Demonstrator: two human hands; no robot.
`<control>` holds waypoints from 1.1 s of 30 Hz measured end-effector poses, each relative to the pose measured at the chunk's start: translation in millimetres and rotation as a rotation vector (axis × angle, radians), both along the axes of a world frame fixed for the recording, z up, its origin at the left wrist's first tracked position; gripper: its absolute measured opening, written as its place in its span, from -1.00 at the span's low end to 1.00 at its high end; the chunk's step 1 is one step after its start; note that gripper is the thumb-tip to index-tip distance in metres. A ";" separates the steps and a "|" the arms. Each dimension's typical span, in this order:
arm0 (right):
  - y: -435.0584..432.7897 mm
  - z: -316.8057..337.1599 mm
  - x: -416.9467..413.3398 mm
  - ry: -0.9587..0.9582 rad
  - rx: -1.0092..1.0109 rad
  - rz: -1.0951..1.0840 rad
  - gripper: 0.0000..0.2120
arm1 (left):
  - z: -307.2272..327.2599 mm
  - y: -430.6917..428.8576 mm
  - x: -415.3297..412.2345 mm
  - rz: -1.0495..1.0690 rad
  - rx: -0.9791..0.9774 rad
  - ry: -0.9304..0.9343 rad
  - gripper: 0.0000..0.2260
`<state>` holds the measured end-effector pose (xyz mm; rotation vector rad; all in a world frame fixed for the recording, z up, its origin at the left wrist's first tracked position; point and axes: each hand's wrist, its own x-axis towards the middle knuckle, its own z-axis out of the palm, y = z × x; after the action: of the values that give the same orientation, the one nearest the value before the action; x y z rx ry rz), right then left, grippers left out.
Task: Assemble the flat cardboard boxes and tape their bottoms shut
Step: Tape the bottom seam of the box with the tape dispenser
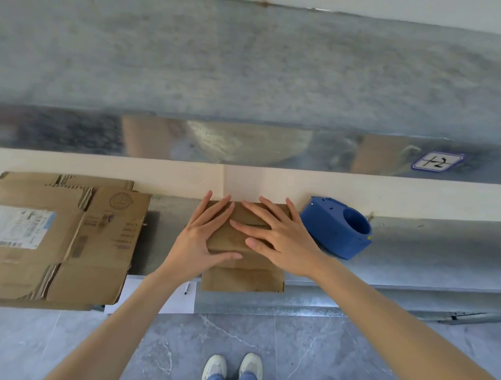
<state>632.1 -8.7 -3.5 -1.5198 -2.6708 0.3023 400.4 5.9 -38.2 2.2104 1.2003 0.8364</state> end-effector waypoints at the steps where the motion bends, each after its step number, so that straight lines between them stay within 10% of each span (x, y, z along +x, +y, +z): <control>1: -0.4 -0.4 -0.6 -0.001 0.010 -0.001 -0.56 | -0.2 -0.4 0.6 0.005 -0.002 -0.010 -0.16; 15: -9.5 -14.2 -13.6 0.895 -0.045 -0.514 -0.59 | 4.9 -10.0 10.3 0.106 -0.219 -0.253 0.02; 33: 0.1 -8.7 -2.1 0.017 0.126 0.024 -0.46 | 4.2 -10.1 11.7 0.129 -0.218 -0.253 0.10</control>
<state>630.0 -8.6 -12.2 -1.4432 -2.6414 0.1442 412.1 -4.2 -34.0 1.8099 1.2533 0.9553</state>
